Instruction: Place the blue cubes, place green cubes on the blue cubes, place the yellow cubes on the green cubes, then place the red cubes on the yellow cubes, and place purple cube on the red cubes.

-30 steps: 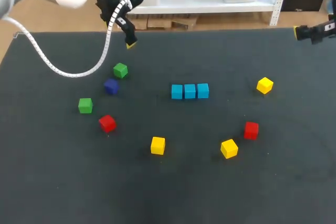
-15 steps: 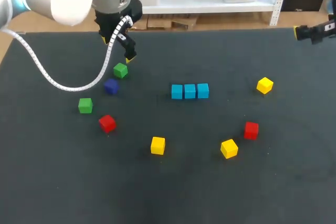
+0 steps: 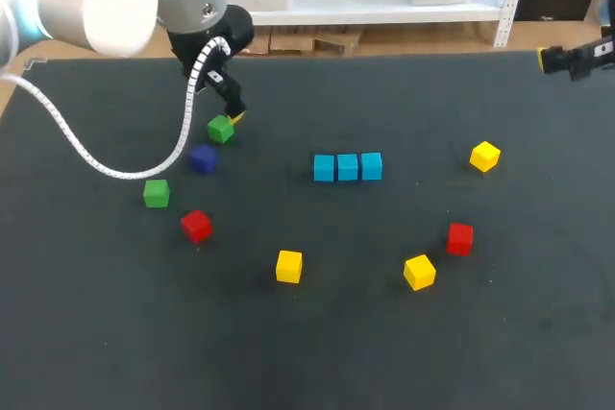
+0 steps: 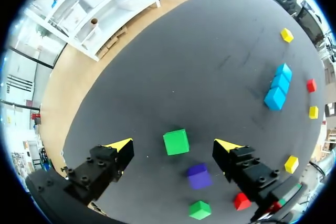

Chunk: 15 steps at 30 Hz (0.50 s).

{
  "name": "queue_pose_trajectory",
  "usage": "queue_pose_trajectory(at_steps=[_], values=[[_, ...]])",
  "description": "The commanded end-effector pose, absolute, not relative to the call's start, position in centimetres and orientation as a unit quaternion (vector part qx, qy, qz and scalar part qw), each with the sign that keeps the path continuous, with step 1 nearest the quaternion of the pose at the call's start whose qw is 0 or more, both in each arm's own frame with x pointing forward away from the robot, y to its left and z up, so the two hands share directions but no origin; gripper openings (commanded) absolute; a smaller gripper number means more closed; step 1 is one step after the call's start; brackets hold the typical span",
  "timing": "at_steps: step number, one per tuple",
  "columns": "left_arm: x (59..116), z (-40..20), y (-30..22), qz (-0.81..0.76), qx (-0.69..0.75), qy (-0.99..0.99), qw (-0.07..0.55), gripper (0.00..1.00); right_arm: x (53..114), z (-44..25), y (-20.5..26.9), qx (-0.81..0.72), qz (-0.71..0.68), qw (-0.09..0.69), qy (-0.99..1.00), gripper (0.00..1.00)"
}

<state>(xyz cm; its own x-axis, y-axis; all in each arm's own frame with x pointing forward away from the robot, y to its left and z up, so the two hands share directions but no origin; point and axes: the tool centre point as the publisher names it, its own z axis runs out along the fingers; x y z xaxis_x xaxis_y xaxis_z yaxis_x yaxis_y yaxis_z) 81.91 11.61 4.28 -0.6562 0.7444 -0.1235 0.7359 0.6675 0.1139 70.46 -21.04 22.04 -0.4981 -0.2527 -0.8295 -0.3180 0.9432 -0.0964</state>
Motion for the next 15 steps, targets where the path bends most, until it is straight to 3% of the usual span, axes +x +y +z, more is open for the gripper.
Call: queue_pose_trajectory(at_steps=[1, 15], values=[[82.9, 3.9, 11.7, 0.02, 0.411, 0.909, 0.065, 1.0, 70.6, 21.6, -21.1, -0.165, 0.041, 0.496, 0.852, 1.0], [83.5, 2.4, 11.1, 0.004, 0.431, 0.901, 0.038, 1.0, 70.6, 21.6, -21.1, -0.165, 0.041, 0.496, 0.852, 1.0]])
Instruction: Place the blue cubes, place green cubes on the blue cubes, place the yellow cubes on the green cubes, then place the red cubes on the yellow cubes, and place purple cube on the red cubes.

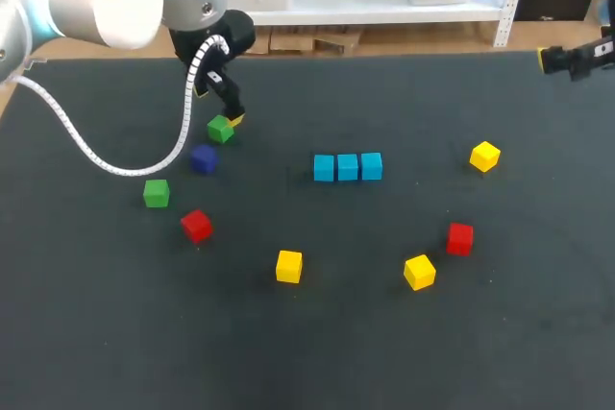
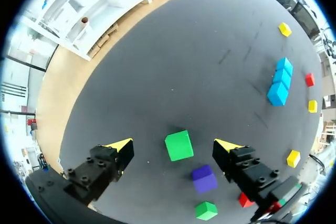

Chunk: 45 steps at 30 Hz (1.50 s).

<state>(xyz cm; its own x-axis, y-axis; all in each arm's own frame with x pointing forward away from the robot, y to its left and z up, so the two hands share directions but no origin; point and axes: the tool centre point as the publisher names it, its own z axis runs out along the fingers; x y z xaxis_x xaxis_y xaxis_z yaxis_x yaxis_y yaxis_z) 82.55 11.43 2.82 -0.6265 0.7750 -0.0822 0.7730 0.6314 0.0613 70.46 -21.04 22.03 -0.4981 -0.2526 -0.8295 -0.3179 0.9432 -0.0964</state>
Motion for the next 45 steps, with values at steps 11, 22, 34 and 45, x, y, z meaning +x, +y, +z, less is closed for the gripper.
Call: queue_pose_trajectory(at_steps=[11, 22, 34, 45], values=[[83.5, 1.0, 11.5, -0.004, 0.428, 0.903, 0.022, 1.0, 70.6, 21.6, -21.1, -0.165, 0.041, 0.496, 0.852, 1.0], [83.7, 0.1, 11.3, -0.006, 0.431, 0.902, 0.007, 0.96, 70.6, 21.6, -21.1, -0.165, 0.041, 0.496, 0.852, 1.0], [83.5, -0.3, 11.2, -0.01, 0.424, 0.906, 0.001, 0.6, 70.6, 21.6, -21.1, -0.165, 0.041, 0.496, 0.852, 1.0], [83.2, -0.5, 11.4, -0.01, 0.421, 0.907, -0.005, 0.27, 70.6, 21.6, -21.1, -0.165, 0.041, 0.496, 0.852, 1.0]])
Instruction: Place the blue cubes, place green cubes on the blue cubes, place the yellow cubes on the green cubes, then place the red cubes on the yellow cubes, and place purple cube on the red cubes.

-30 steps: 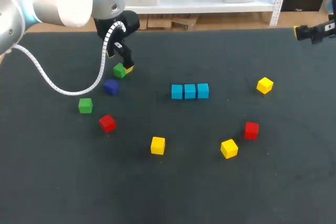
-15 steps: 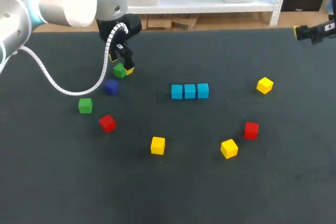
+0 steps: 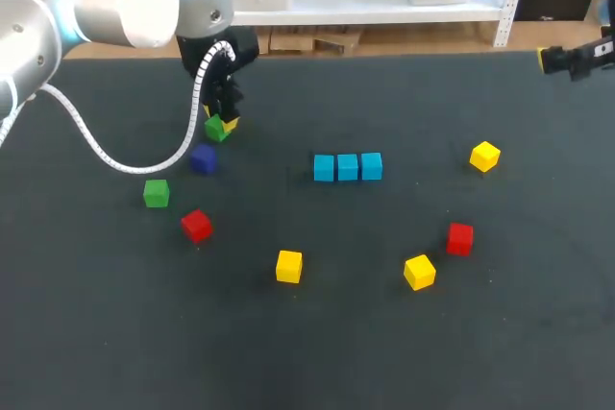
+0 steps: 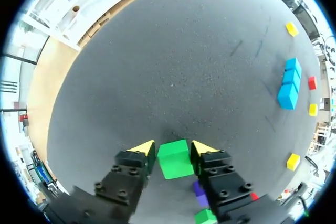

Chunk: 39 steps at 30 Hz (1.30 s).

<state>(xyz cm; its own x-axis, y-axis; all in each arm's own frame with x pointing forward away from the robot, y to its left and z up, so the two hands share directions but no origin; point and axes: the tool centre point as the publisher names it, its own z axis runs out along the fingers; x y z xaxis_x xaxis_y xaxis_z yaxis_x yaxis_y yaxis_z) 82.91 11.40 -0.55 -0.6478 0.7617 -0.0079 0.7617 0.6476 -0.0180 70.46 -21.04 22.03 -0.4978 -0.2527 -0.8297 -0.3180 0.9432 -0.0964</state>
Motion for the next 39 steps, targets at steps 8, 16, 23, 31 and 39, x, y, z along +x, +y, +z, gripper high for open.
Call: queue_pose_trajectory(at_steps=[8, 16, 23, 31, 39], values=[[83.2, 0.0, 11.2, -0.004, -0.447, -0.894, 0.005, 0.0, 70.6, 21.6, -21.1, -0.165, 0.041, 0.496, 0.852, 1.0], [82.8, 1.2, 9.8, -0.005, -0.521, -0.853, 0.012, 0.0, 70.6, 21.6, -21.1, -0.165, 0.041, 0.496, 0.852, 1.0], [82.2, 3.4, 8.0, -0.011, -0.571, -0.821, 0.007, 0.0, 70.6, 21.6, -21.1, -0.165, 0.041, 0.496, 0.852, 1.0], [81.5, 6.6, 5.7, -0.004, -0.591, -0.806, -0.024, 0.0, 70.6, 21.6, -21.1, -0.165, 0.041, 0.496, 0.852, 1.0], [80.2, 8.5, 3.2, -0.005, -0.616, -0.787, -0.037, 0.0, 70.6, 21.6, -21.1, -0.165, 0.041, 0.496, 0.852, 1.0]])
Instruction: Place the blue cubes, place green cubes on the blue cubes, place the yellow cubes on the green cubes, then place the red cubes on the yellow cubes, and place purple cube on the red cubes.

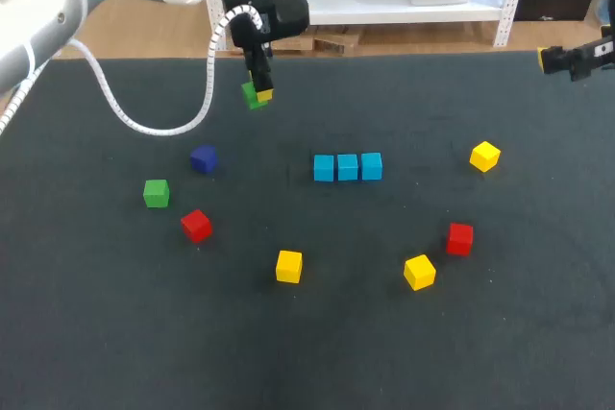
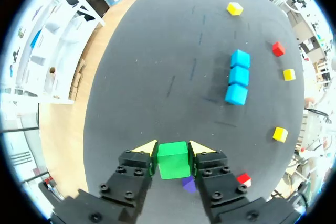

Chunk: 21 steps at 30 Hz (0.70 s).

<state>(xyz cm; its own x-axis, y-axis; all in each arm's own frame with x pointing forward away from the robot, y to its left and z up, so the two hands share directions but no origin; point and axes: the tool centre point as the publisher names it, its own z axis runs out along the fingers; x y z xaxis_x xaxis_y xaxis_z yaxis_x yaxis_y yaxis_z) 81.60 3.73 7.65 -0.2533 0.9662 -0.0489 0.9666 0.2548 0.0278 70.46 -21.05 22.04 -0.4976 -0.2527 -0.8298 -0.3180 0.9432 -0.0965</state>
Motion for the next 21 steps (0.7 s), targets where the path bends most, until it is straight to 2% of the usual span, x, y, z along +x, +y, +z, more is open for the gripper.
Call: queue_pose_trajectory(at_steps=[1, 21], values=[[80.0, 8.6, 2.9, 0.005, 0.616, 0.787, 0.037, 0.0, 70.6, 21.6, -21.1, -0.165, 0.041, 0.496, 0.852, 1.0], [77.7, 9.5, -2.9, -0.005, 0.66, 0.75, 0.05, 0.0, 70.6, 21.6, -21.1, -0.165, 0.041, 0.496, 0.852, 1.0]])
